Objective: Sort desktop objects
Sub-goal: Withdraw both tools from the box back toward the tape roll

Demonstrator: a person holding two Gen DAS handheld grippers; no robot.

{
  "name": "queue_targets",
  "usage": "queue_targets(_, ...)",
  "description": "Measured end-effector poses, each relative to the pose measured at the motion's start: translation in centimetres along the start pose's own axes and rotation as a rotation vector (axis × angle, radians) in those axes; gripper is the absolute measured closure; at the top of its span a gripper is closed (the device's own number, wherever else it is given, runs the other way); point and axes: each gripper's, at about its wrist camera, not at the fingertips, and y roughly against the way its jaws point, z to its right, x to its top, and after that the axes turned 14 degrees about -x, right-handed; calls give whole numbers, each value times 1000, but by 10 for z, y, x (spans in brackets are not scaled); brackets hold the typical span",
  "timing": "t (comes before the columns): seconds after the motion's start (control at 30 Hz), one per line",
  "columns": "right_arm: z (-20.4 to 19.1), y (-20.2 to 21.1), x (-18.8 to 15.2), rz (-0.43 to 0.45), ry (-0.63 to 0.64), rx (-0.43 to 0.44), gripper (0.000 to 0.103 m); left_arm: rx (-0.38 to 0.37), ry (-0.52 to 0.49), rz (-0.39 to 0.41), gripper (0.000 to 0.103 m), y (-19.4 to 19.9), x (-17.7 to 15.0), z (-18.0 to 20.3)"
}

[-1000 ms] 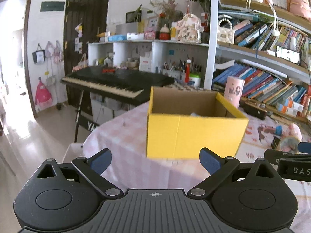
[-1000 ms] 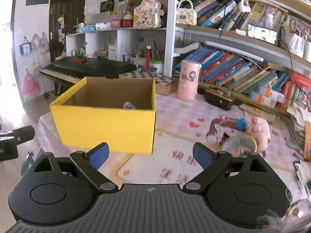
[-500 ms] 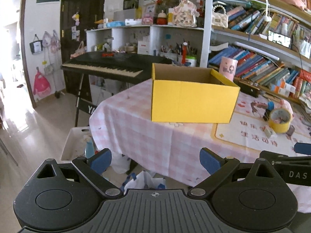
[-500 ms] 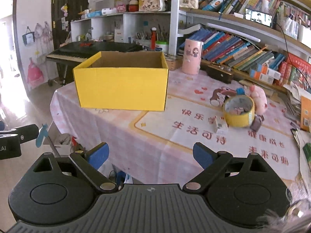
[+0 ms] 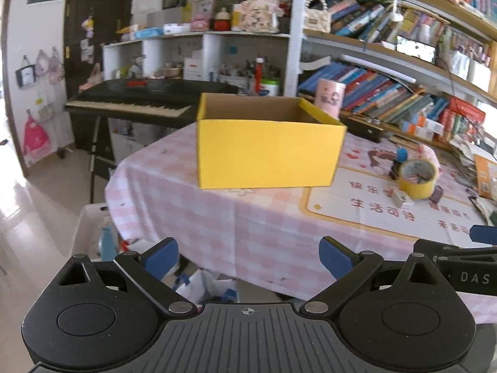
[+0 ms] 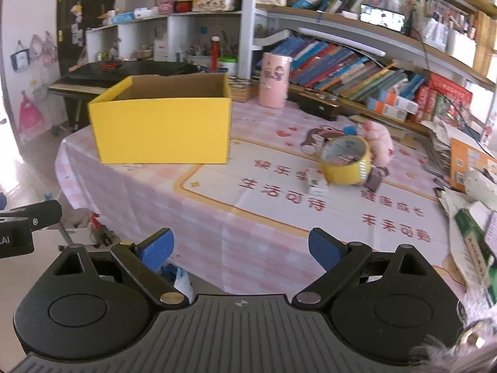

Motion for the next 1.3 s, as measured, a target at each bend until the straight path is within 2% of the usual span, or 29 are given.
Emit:
queue_targets(0.57,32,-18,3,-32,-32,-74,9,-61,-34,-34,4,-36,11,28)
queue_targets(1.3,109,-90,23,-113,-72,-140,9,-143,-84,-111,4,-125,37,100)
